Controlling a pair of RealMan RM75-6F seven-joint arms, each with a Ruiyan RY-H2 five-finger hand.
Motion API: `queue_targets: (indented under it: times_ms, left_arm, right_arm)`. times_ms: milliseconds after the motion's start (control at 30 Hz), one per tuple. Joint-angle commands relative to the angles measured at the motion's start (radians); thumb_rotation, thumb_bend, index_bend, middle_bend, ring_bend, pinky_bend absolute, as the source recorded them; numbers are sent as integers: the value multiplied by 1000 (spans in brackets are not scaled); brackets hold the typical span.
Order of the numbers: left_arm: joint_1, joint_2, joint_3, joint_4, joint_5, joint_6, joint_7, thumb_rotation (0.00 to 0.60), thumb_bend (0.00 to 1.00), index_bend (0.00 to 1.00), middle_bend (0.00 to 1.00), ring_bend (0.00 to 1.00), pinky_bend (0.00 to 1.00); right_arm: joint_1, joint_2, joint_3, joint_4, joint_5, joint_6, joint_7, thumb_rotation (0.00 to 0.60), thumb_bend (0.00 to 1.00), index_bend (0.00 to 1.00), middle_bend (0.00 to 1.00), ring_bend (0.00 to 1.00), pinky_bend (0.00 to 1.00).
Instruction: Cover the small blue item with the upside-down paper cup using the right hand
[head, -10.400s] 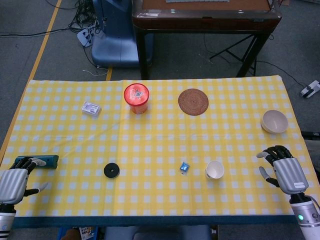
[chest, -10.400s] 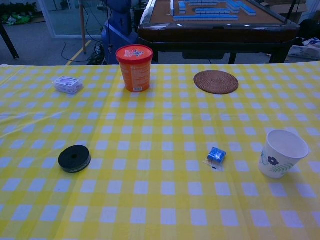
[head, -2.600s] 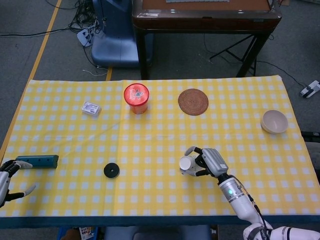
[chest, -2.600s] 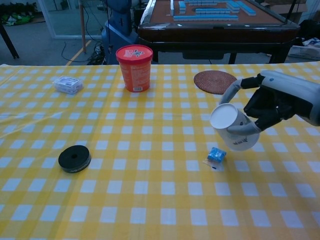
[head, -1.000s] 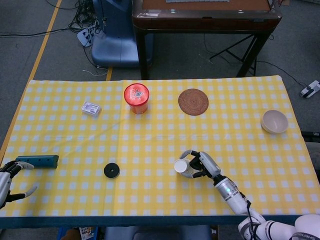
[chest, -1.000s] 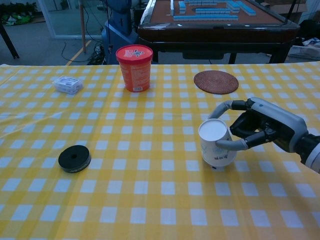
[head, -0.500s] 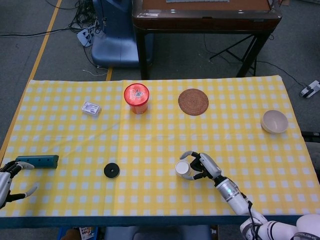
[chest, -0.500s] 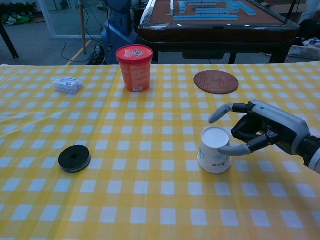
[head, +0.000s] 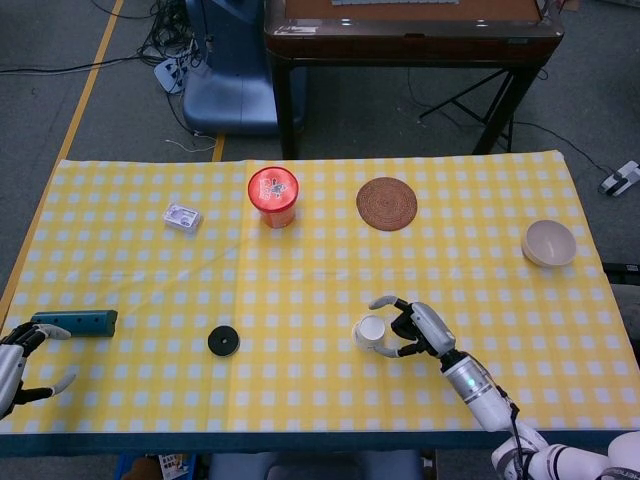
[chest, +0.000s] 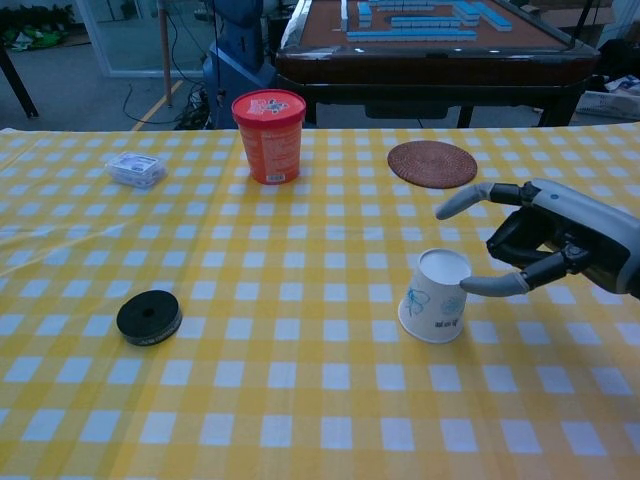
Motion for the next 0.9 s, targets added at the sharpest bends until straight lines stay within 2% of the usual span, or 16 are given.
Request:
queue_targets:
  times_ms: [33,100,267,400,667,900]
  left_arm:
    - [0,0,1,0,1,0,3,600,101,463,367,244,384]
    - [0,-1,1,-1,2,0,6,600,102,463,367,243,384]
    - [0,-6,3,-3,9,6,19,600,101,463,367,243,384]
    - [1,-17,7,1,32,18,36,600,101,464,367,243,384]
    - [-3,-49,13,15,72,35,63,600,102,466,367,243,394]
    - [-8,-71,16,27,98,47,79,600,102,465,367,243,412]
  right_arm:
    - [-16,72,-22,-45,-54,56,-181,600,25,302,991,980,1000]
    - [-28,124,-29,-88,-71,77,-333,600,25,309,957,946,1000]
    - [-68,275,-41,-249,-65,91,-710,600,32,335,791,827,996]
    - [-115,354,-44,-327,-57,142,-892,600,38,342,696,725,924]
    - [-203,477,-54,-397,-25,219,-1034,600,46,342,525,501,709]
    - [-278,530,-59,-416,18,273,-1047,600,53,342,464,420,613]
